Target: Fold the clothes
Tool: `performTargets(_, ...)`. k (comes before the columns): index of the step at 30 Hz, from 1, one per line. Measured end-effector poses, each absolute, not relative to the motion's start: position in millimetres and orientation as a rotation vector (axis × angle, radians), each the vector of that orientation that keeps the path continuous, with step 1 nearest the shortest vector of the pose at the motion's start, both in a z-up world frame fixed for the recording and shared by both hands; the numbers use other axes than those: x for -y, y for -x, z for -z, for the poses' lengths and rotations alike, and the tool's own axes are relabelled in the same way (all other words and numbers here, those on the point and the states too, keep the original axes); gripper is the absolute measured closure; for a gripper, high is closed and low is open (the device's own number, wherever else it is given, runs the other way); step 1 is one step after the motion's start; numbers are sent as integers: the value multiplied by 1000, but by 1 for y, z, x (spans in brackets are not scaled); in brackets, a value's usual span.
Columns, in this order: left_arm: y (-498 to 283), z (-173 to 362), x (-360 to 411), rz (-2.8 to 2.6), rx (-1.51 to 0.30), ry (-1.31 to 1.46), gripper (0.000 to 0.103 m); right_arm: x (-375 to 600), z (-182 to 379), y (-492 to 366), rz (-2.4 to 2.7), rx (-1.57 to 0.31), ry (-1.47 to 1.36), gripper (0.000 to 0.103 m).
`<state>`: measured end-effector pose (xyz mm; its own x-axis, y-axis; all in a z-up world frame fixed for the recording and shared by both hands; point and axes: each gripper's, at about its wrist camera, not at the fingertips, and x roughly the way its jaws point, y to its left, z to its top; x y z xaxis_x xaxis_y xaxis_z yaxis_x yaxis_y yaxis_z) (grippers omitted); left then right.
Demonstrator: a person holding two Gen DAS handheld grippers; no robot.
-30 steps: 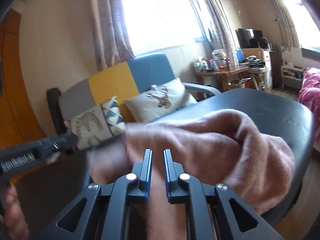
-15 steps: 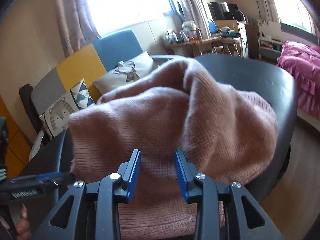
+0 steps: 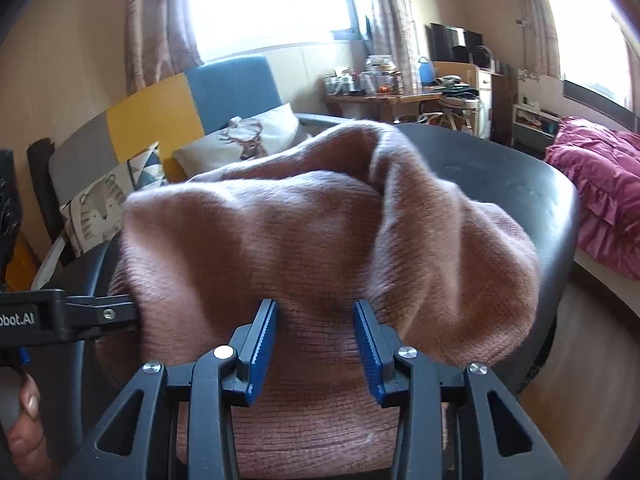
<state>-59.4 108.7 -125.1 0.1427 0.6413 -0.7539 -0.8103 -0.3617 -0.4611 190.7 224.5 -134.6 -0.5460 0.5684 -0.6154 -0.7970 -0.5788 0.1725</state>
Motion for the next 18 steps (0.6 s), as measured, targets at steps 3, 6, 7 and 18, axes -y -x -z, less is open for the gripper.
performTargets(3,60,127,-106,-1493,-157,1218,47,-227,135,-196,-2148,-601,635,64)
performTargets(6,60,125,-101,-1449,-111,1200,46,-227,137,-198,-2145,-604,635,63)
performTargets(7,59,123,-98,-1439,-106,1187,41,-227,137,-198,-2145,-604,634,64)
performTargets(18,39,90,-73,-1475,-171,988,26,-230,147,-200,-2139,-645,660,63)
